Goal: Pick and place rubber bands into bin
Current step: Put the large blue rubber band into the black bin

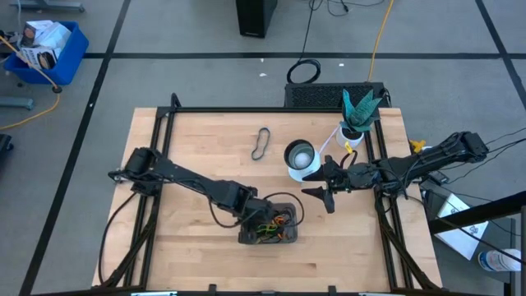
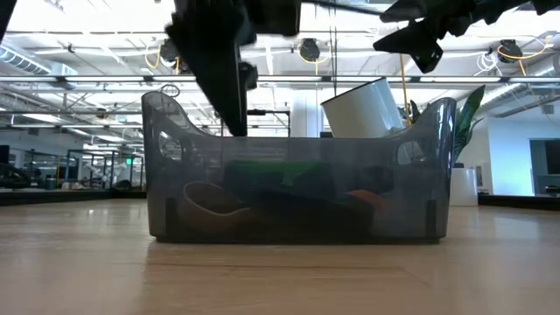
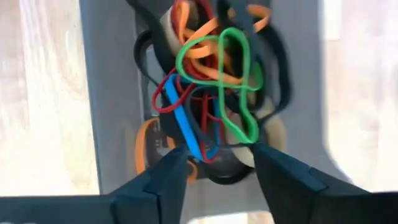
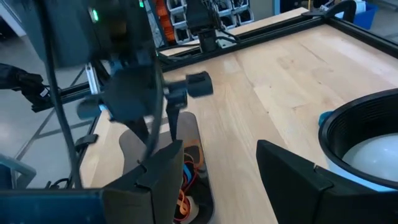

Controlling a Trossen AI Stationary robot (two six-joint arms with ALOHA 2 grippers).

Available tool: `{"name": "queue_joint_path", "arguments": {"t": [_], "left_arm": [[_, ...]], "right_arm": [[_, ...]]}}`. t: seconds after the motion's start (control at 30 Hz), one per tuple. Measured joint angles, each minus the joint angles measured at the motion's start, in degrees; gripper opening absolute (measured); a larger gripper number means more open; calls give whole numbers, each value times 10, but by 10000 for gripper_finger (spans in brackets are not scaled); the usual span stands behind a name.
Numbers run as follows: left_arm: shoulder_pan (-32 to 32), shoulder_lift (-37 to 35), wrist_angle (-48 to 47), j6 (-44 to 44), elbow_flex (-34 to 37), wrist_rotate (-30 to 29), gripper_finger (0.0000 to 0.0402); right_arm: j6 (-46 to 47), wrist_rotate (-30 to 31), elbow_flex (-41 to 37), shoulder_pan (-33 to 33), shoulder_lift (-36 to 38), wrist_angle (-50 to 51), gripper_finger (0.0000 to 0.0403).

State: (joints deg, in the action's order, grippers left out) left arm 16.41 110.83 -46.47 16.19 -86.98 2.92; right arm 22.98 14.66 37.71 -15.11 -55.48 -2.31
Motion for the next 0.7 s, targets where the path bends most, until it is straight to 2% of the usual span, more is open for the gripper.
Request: {"name": "queue_joint_path", "arguments": {"t": [0.17,0.47,0.57,0.7], "left_arm": [[-15,-69,-4,-8,0,18,216],[-40,-247,30,-78,0,10,218],[-43,-294,51,-107,0,-20,219],[-52,-331,42,-90,0,-116,218]], "right_arm": [[4,0,0,0,0,0,196],[19,0,0,0,0,-9,196],[19,0,0,0,0,-19,197],[18,1,0,0,0,-43,197]]}}
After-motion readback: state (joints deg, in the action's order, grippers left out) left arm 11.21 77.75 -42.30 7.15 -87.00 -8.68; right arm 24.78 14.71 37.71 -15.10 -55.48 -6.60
